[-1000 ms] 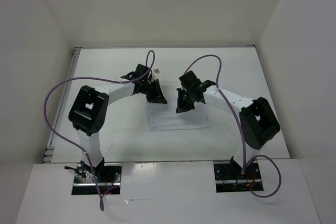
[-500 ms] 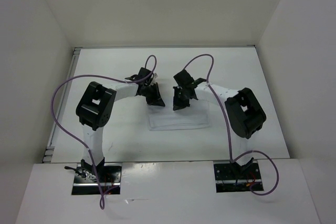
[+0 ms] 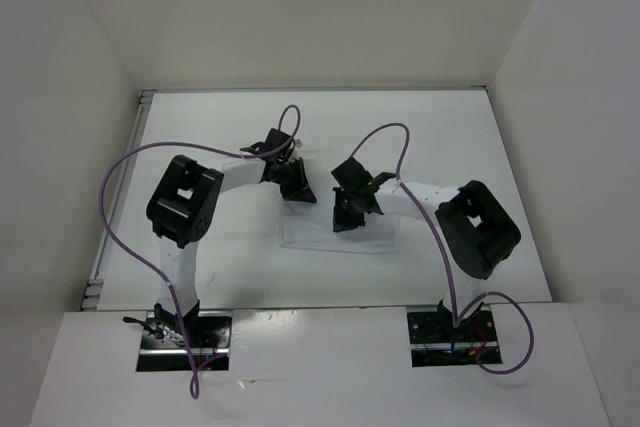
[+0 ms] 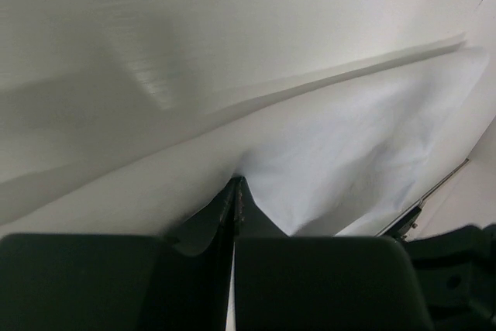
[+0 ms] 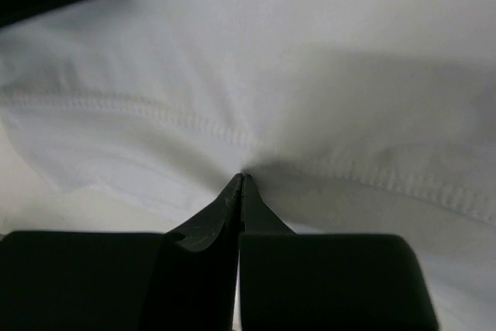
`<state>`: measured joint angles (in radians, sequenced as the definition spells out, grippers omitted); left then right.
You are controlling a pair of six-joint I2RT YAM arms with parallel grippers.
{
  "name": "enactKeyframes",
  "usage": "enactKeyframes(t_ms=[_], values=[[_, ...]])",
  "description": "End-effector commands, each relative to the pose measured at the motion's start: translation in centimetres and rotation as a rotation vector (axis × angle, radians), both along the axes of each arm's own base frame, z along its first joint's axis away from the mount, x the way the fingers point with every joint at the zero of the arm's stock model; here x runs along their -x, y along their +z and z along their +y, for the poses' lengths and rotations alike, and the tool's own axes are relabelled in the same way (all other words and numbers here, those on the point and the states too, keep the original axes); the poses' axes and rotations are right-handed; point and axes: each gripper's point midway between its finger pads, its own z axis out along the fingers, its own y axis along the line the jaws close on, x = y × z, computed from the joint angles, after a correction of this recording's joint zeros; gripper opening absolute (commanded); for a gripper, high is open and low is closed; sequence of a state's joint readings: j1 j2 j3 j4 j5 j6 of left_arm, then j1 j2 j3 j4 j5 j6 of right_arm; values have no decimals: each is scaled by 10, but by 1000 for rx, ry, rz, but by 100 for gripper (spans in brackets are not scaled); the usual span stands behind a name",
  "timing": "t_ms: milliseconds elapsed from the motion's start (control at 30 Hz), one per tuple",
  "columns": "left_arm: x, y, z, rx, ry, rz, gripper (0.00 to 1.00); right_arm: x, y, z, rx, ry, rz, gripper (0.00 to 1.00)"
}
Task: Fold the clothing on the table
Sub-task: Fold the skirt
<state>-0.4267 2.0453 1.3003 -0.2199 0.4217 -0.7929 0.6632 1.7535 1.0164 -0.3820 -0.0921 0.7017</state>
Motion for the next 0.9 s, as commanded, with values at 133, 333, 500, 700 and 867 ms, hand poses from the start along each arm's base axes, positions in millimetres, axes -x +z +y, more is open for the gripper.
enactKeyframes(t_ms=[133,333,500,700,867], values=[[-8,-5,2,-34,15,-21,0,41,17,-20,53,-24,22,1],[-5,5,2,-21,10,-29,0,40,35,-21,31,-38,-13,1],[5,66,4,46,3,-143,25,3,93,-12,18,-39,-176,20],[21,129,43,-36,107,-332,67,-37,108,-12,69,-38,-238,20],[39,125,72,-117,168,-374,71,-59,104,-24,69,-66,-227,20]])
